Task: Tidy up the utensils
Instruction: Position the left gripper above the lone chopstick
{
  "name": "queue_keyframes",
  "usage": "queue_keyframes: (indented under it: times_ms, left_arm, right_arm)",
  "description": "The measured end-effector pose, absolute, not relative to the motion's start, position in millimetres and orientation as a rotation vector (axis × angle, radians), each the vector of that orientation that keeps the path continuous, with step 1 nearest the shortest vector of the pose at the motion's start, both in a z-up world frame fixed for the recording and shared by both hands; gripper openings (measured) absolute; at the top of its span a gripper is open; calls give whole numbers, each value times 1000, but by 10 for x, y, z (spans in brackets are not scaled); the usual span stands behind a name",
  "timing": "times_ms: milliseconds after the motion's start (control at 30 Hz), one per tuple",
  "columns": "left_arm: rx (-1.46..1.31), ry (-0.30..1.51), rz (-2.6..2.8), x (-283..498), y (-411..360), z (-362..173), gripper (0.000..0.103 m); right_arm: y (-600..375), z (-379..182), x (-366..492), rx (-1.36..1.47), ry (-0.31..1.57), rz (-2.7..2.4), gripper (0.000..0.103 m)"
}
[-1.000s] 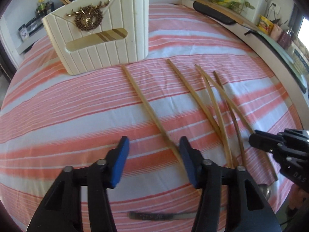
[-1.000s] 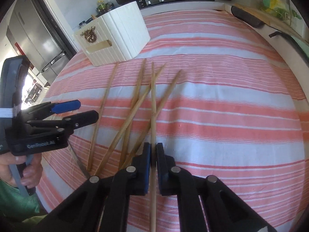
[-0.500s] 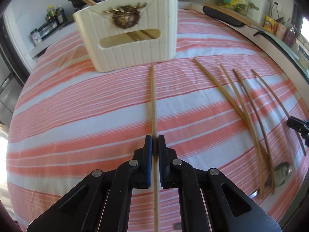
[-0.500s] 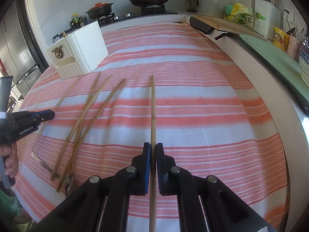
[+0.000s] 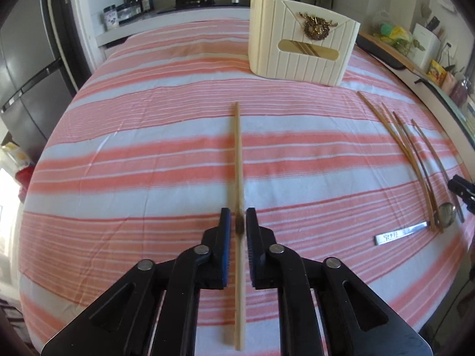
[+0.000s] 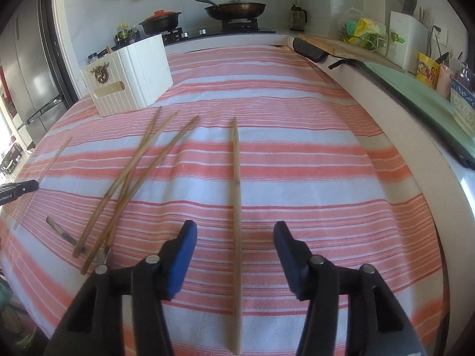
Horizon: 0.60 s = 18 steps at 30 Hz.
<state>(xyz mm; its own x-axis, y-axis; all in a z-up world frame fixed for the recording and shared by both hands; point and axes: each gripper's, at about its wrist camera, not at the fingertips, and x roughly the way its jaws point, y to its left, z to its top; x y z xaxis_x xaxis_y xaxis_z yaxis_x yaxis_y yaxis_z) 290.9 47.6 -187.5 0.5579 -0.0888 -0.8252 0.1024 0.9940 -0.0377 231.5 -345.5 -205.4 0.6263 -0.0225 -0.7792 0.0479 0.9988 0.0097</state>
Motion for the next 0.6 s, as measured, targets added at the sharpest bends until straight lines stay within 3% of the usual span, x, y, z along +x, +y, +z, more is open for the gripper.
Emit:
queue_keyframes:
  times_ms: [67,100,600]
  left_arm:
    - [2,969,-112,2869,502,-1892,55]
    - [4,965,-108,2849,489,-1903,60]
    - [33,942,-27,2835,469,-2020,87]
  right_arm:
    - [-3448,-2076,2324,25,905,-34,56]
    - [-3450,-2093,2329,27,910,-34,56]
    - [-3393,-2146,2297,-13,879,-21,57]
